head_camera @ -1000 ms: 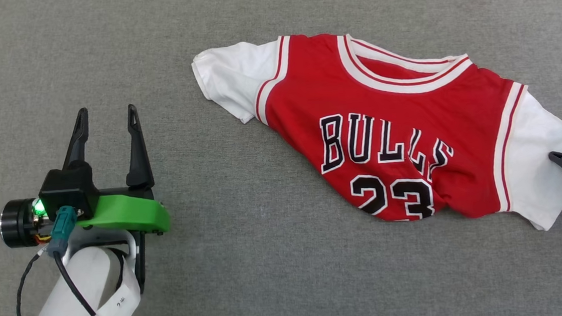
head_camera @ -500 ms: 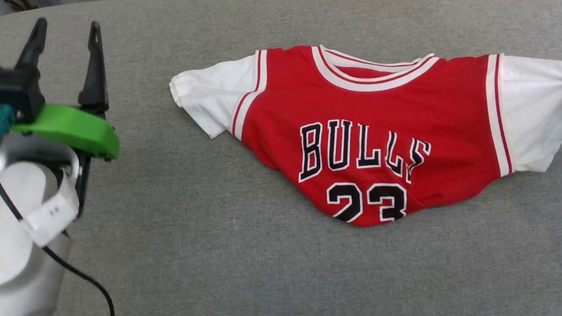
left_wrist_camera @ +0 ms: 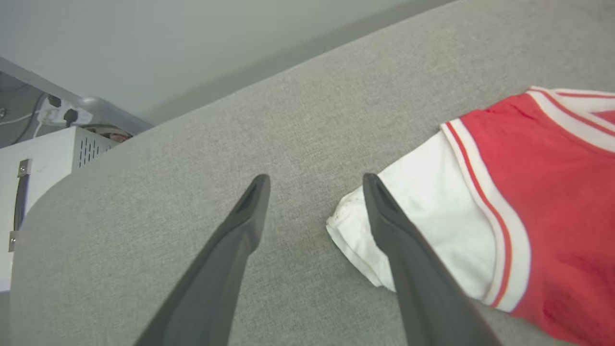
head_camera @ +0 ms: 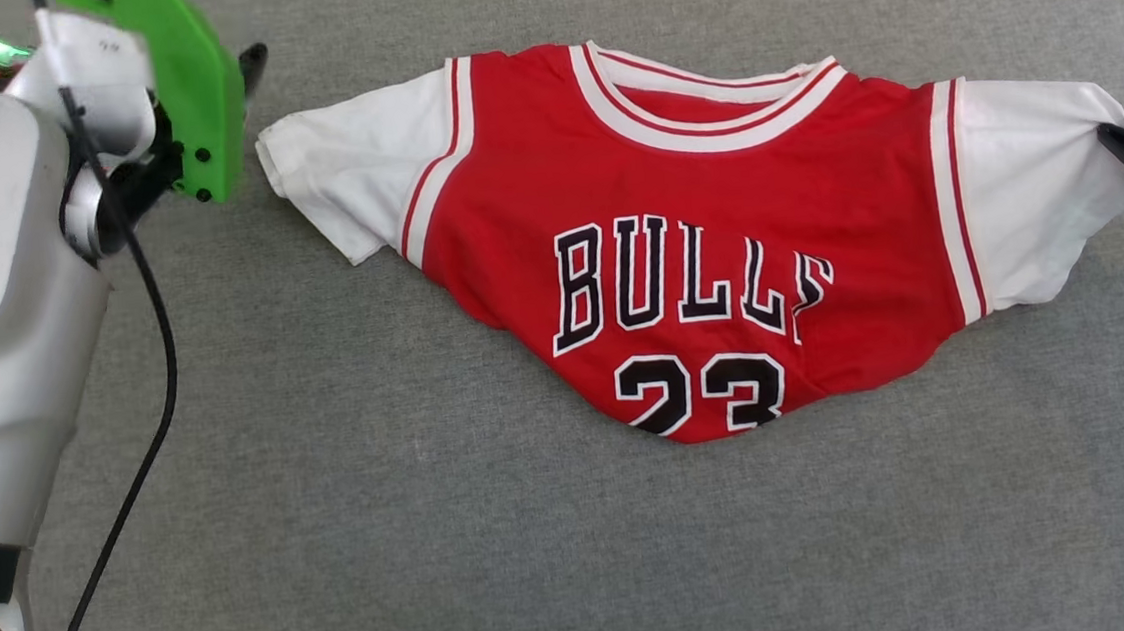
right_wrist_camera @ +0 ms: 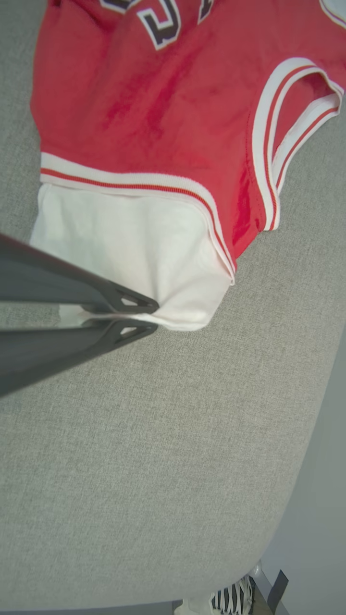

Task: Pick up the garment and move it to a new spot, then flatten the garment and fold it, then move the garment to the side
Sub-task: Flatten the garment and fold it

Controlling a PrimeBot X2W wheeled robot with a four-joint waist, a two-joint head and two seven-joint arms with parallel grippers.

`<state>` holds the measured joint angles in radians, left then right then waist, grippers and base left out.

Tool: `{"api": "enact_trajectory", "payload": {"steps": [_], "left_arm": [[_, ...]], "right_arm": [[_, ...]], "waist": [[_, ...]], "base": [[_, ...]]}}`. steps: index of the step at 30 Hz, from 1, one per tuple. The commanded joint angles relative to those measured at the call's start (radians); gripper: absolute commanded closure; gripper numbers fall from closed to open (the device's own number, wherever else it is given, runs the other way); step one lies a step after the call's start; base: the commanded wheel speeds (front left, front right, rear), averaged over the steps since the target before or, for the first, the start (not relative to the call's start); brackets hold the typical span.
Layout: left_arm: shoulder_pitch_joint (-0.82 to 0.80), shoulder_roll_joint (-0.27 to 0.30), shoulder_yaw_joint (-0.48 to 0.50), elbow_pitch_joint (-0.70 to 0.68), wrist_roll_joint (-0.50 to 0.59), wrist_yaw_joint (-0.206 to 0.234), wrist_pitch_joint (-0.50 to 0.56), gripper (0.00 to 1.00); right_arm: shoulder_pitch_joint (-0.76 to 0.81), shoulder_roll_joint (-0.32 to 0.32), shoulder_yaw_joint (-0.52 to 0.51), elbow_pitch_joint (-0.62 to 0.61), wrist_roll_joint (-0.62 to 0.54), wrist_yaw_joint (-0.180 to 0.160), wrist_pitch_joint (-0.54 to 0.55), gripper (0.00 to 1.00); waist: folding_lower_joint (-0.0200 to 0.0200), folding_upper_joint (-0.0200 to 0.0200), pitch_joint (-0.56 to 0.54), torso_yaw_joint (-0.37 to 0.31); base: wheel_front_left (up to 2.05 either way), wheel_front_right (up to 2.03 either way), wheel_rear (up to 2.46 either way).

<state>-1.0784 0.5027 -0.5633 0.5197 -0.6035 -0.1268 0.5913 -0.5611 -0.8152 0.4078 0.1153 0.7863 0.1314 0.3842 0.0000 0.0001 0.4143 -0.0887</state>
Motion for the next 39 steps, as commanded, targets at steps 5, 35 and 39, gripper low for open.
{"api": "enact_trajectory", "payload": {"steps": [5, 35, 39], "left_arm": [[-0.071, 0.028, -0.153, 0.022, -0.109, -0.003, 0.208, 0.0], [-0.139, 0.098, -0.436, 0.085, -0.271, -0.004, -0.265, 1.0], [-0.154, 0.105, -0.423, 0.057, -0.247, -0.003, -0.372, 1.0]], "right_arm": [[-0.04, 0.01, 0.012, -0.013, -0.003, -0.001, 0.005, 1.0], [-0.097, -0.017, 0.072, 0.056, -0.023, -0.001, -0.168, 1.0], [-0.096, -0.036, 0.034, 0.043, -0.026, -0.001, -0.211, 1.0]], "waist": [[0.0, -0.0001, 0.057, -0.038], [0.0, -0.0001, -0.104, 0.022], [0.0, -0.0001, -0.158, 0.045]], "base": [[0.0, 0.0, 0.0], [0.0, 0.0, 0.0], [0.0, 0.0, 0.0]]}}
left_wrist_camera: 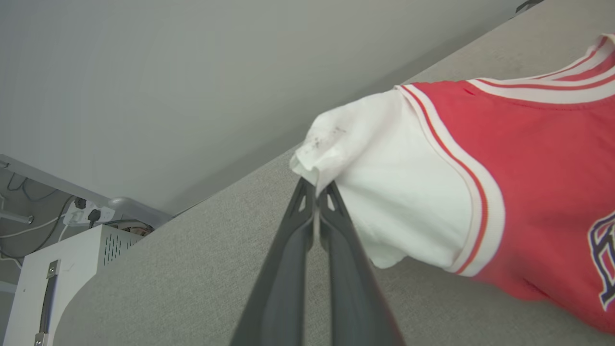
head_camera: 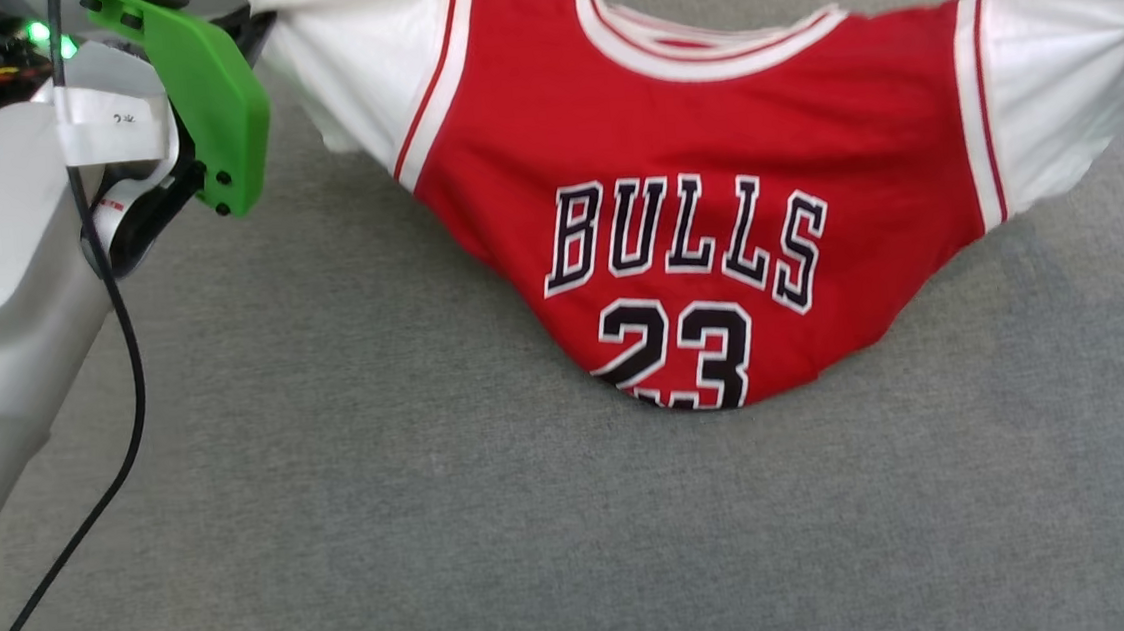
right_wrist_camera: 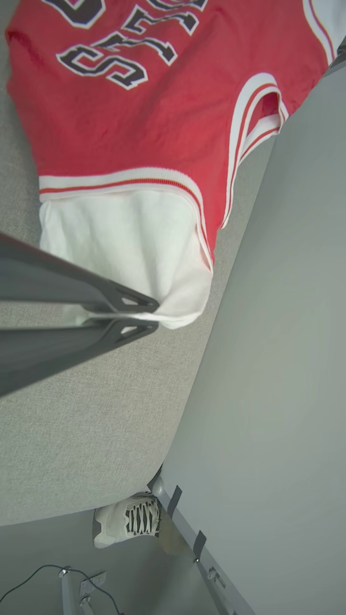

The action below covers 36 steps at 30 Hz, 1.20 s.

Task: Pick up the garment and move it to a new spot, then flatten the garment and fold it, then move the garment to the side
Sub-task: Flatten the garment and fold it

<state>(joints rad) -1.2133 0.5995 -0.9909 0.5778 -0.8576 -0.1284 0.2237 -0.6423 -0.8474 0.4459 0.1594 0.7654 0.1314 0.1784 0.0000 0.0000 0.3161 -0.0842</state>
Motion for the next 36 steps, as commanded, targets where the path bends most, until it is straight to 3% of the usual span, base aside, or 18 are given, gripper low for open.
{"api": "enact_trajectory", "payload": {"steps": [1, 9, 15, 24, 30, 36], "left_arm": [[-0.026, 0.009, 0.011, -0.014, 0.014, 0.003, -0.027, 1.0], [-0.119, -0.004, 0.05, -0.121, 0.054, 0.056, -0.092, 1.0], [-0.263, -0.036, 0.09, -0.137, 0.079, 0.085, -0.095, 1.0], [-0.526, -0.109, 0.14, -0.009, 0.129, 0.079, -0.149, 1.0], [-0.689, -0.134, 0.169, 0.093, 0.152, 0.06, -0.197, 1.0], [-0.774, -0.154, 0.175, 0.184, 0.16, 0.04, -0.24, 1.0]], "right_arm": [[-0.017, -0.01, -0.018, -0.006, -0.01, -0.001, -0.016, 1.0], [-0.092, -0.04, -0.112, -0.055, -0.036, -0.001, -0.008, 1.0], [-0.304, 0.0, -0.128, -0.034, -0.085, -0.001, 0.051, 1.0], [-0.752, 0.107, -0.006, 0.137, -0.202, -0.001, 0.07, 1.0], [-0.999, 0.172, 0.05, 0.301, -0.257, -0.001, -0.005, 1.0], [-1.143, 0.218, 0.128, 0.432, -0.275, -0.001, -0.077, 1.0]], "waist": [[0.0, 0.0, -0.071, 0.047], [0.0, 0.0, -0.091, 0.076], [0.0, 0.0, -0.013, 0.069], [0.0, 0.0, 0.114, 0.05], [0.0, 0.0, 0.163, 0.038], [0.0, 0.0, 0.193, 0.032]], "base": [[0.0, 0.0, 0.0], [0.0, 0.0, 0.0], [0.0, 0.0, 0.0], [0.0, 0.0, 0.0], [0.0, 0.0, 0.0], [0.0, 0.0, 0.0]]}}
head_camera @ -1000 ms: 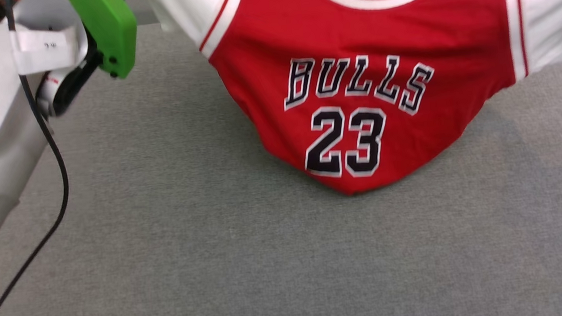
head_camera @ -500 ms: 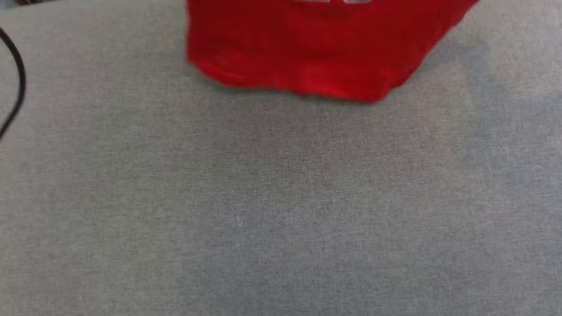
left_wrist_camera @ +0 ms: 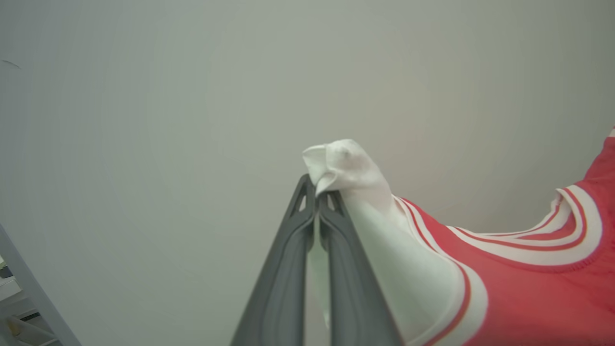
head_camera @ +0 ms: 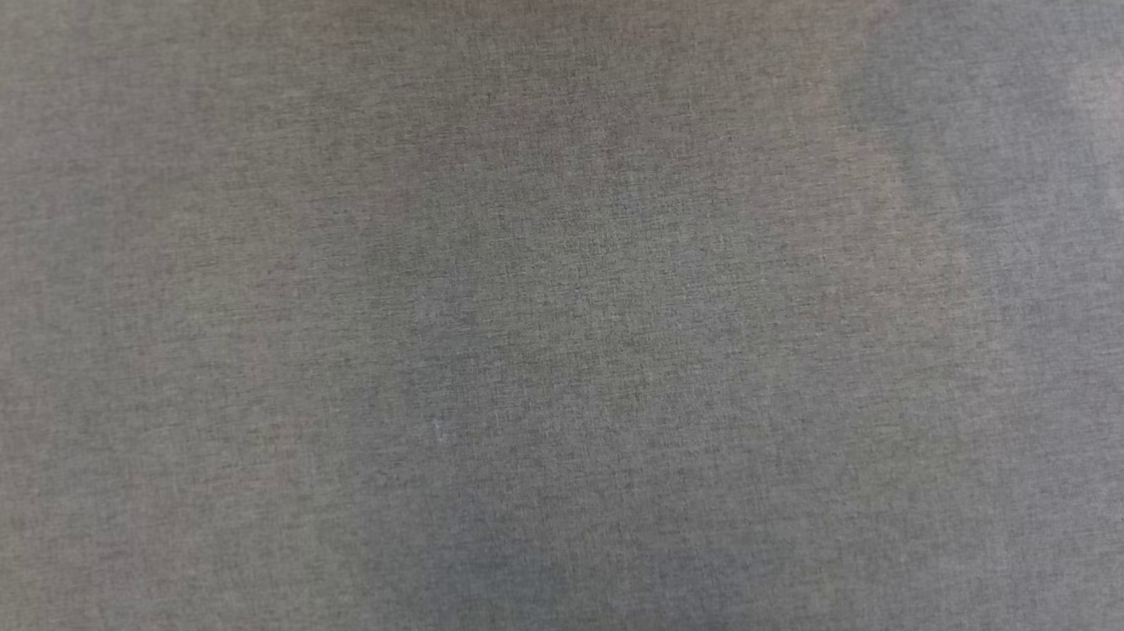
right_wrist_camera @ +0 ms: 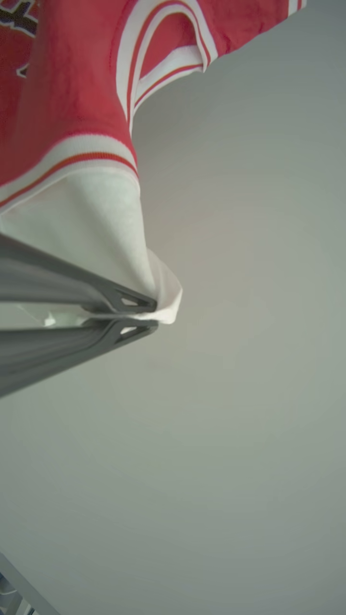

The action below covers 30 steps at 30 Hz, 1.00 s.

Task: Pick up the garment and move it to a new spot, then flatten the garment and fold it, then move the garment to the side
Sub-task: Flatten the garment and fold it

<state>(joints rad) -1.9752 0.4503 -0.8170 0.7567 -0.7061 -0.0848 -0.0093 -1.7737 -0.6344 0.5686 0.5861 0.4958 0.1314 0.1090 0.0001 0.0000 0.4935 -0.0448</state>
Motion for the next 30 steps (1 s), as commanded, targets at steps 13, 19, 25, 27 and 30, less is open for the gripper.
{"api": "enact_trajectory", "payload": {"steps": [13, 19, 25, 27, 30], "left_arm": [[0.25, -0.003, -0.038, 0.146, -0.06, -0.04, -0.153, 1.0], [0.502, 0.021, -0.061, 0.136, -0.112, -0.044, -0.21, 1.0], [0.764, 0.057, -0.062, 0.065, -0.162, -0.037, -0.238, 1.0], [0.861, 0.067, -0.054, 0.027, -0.186, -0.028, -0.243, 1.0], [1.006, 0.089, -0.044, -0.038, -0.216, -0.003, -0.248, 1.0]], "right_arm": [[0.143, 0.084, 0.21, 0.168, 0.115, -0.001, -0.183, 1.0], [0.34, 0.1, 0.298, 0.169, 0.211, -0.001, -0.264, 1.0], [0.559, 0.057, 0.385, 0.104, 0.294, -0.001, -0.309, 1.0], [0.634, 0.032, 0.403, 0.074, 0.317, -0.001, -0.321, 1.0], [0.746, -0.006, 0.422, 0.025, 0.342, -0.001, -0.335, 1.0]], "waist": [[-0.0001, 0.0, -0.015, -0.012], [-0.0001, 0.0, -0.109, 0.0], [-0.0001, 0.0, -0.207, 0.01], [-0.0001, 0.0, -0.237, 0.013], [-0.0001, 0.0, -0.28, 0.016]], "base": [[0.0, 0.0, 0.0], [0.0, 0.0, 0.0], [0.0, 0.0, 0.0], [0.0, 0.0, 0.0], [0.0, 0.0, 0.0]]}}
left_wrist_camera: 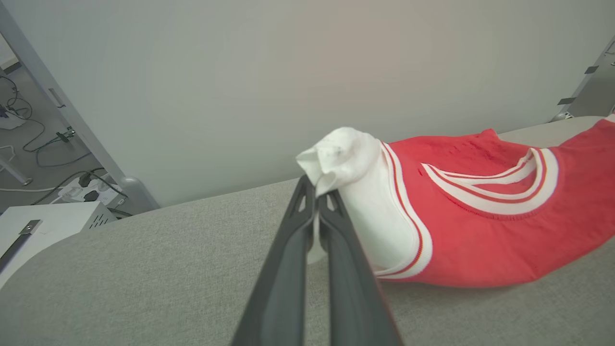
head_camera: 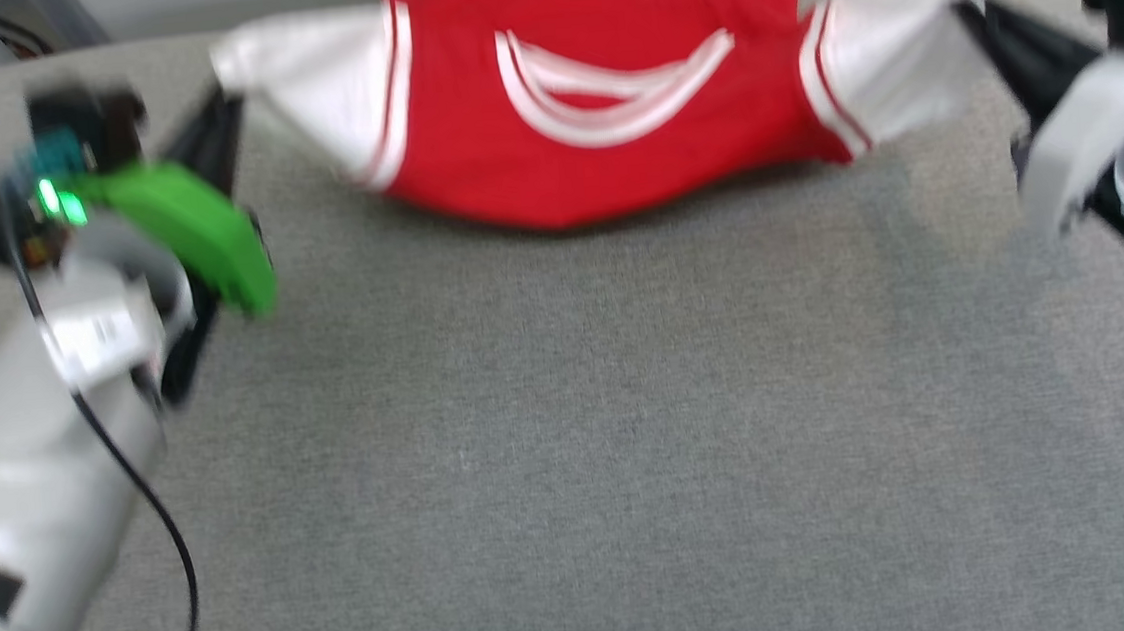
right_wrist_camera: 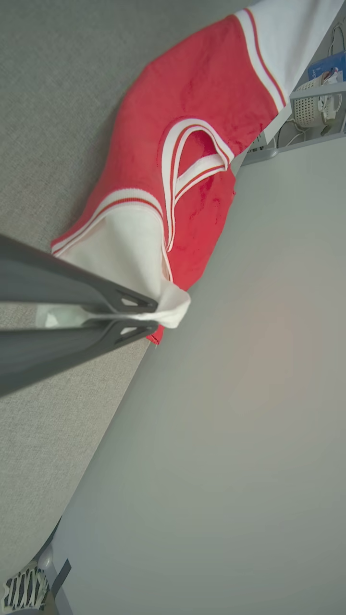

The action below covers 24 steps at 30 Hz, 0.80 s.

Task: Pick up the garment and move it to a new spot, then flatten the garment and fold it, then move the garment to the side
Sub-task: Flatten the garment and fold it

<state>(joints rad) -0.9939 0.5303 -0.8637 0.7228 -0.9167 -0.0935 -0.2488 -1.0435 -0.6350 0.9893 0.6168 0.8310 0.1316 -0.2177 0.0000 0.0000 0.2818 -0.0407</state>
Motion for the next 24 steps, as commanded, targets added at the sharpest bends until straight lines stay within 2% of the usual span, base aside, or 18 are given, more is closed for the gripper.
{"api": "enact_trajectory", "payload": {"steps": [1, 7, 13, 17, 24], "left_arm": [[0.084, 0.018, 0.006, -0.034, -0.019, 0.016, -0.009, 1.0], [0.386, 0.069, 0.029, -0.196, -0.08, 0.093, -0.012, 1.0], [0.626, 0.093, 0.067, -0.316, -0.112, 0.183, -0.013, 1.0], [0.735, 0.078, 0.115, -0.337, -0.12, 0.212, -0.013, 1.0], [0.866, 0.035, 0.167, -0.337, -0.07, 0.232, -0.013, 1.0]], "right_arm": [[0.061, -0.02, 0.005, -0.026, 0.016, -0.001, -0.012, 1.0], [0.304, -0.106, -0.024, -0.111, 0.034, -0.001, -0.027, 1.0], [0.548, -0.139, -0.102, -0.136, 0.022, -0.001, -0.032, 1.0], [0.689, -0.141, -0.17, -0.139, 0.014, -0.001, -0.033, 1.0], [0.887, -0.11, -0.284, -0.146, -0.029, -0.001, -0.021, 1.0]], "waist": [[0.0, 0.0, -0.082, 0.012], [0.0, 0.0, -0.146, 0.015], [0.0, 0.0, -0.186, 0.014], [0.0, 0.0, -0.2, 0.014], [0.0, 0.0, -0.21, 0.014]], "base": [[0.0, 0.0, 0.0], [0.0, 0.0, 0.0], [0.0, 0.0, 0.0], [0.0, 0.0, 0.0], [0.0, 0.0, 0.0]]}}
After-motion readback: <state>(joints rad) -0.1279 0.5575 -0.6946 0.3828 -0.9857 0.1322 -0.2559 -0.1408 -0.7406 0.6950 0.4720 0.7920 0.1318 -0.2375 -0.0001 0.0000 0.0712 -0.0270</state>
